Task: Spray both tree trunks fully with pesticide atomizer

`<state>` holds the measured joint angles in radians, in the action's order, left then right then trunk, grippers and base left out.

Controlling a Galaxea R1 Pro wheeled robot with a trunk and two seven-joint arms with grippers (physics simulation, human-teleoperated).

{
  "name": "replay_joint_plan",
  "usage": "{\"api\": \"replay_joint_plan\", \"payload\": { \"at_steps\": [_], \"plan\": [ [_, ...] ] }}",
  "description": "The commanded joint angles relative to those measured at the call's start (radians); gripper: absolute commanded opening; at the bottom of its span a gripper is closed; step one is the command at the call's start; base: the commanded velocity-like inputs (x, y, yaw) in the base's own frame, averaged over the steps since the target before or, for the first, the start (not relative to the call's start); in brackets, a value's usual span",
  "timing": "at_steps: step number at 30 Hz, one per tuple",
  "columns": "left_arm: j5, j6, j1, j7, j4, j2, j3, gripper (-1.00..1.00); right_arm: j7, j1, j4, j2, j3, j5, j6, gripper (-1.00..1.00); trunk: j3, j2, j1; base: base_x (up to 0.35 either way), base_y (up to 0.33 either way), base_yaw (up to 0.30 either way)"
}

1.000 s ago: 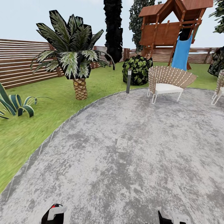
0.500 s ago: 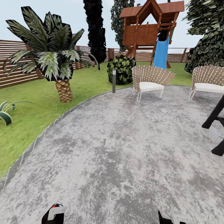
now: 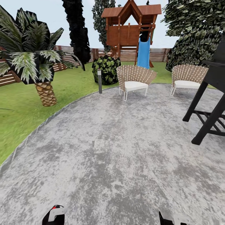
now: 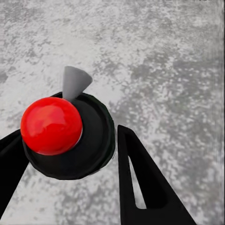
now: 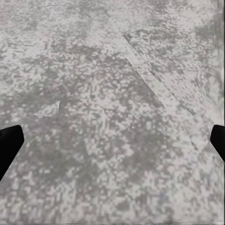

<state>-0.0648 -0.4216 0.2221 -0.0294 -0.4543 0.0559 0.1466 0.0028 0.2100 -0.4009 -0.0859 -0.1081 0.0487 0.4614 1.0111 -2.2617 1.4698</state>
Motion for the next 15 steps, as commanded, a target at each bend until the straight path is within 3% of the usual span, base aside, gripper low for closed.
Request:
{"api": "replay_joint_plan", "payload": {
  "at_steps": [1, 15],
  "plan": [
    [-0.007, -0.003, 0.000, -0.003, 0.000, 0.000, 0.002, -1.00, 0.000, 0.001, 0.001, 0.000, 0.001, 0.005, 0.003, 1.00, 0.001, 0.000, 0.000, 0.000, 0.000, -0.300],
    [-0.007, -0.003, 0.000, -0.003, -0.004, 0.001, 0.003, -1.00, 0.000, 0.001, 0.001, 0.000, 0.001, 0.005, 0.003, 1.00, 0.001, 0.000, 0.000, 0.000, 0.000, -0.300]
  ]
}}
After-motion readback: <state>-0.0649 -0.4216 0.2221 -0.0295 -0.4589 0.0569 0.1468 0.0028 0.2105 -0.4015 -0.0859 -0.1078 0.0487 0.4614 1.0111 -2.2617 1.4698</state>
